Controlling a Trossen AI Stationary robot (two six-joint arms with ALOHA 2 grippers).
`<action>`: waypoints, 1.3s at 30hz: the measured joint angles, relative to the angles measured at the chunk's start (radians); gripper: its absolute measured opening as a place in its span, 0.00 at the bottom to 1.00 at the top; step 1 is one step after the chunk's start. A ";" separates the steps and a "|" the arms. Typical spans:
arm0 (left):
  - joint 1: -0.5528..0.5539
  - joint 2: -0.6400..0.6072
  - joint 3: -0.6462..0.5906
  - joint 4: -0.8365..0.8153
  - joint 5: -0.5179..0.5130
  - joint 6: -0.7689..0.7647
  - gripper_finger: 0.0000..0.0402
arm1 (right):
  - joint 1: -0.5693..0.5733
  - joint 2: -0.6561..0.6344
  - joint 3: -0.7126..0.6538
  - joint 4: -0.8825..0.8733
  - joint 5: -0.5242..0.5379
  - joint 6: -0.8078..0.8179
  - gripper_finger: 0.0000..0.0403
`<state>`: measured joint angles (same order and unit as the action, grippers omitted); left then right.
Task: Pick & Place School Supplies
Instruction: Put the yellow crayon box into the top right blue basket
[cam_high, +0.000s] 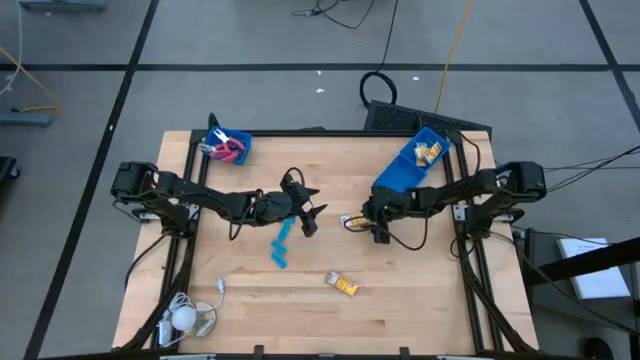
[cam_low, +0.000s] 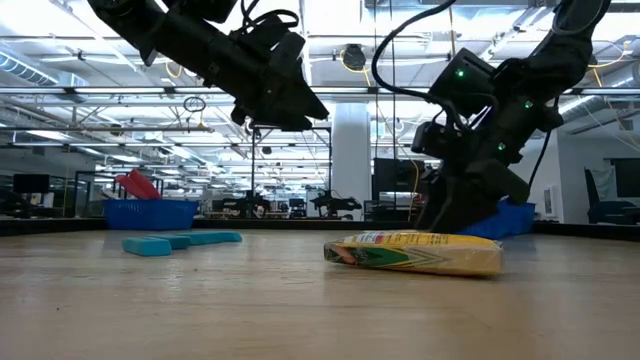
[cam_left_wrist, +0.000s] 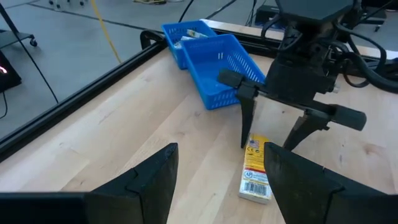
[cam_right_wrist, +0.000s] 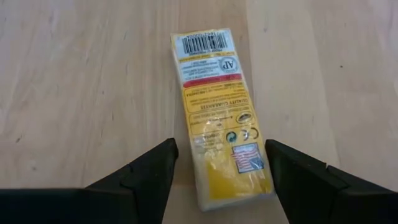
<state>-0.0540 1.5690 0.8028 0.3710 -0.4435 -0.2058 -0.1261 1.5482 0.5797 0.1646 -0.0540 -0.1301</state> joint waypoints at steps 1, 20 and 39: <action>0.000 0.000 0.000 0.000 0.000 0.000 0.60 | 0.001 0.000 0.000 -0.001 0.000 0.010 0.60; 0.000 0.000 0.000 0.000 0.000 0.000 0.60 | 0.004 -0.006 -0.002 0.001 -0.003 0.048 0.39; 0.000 0.000 0.000 0.001 0.000 0.000 0.60 | 0.012 -0.312 -0.004 -0.011 0.065 0.176 0.39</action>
<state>-0.0538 1.5688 0.8032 0.3721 -0.4435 -0.2058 -0.1144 1.2365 0.5755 0.1534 0.0113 0.0463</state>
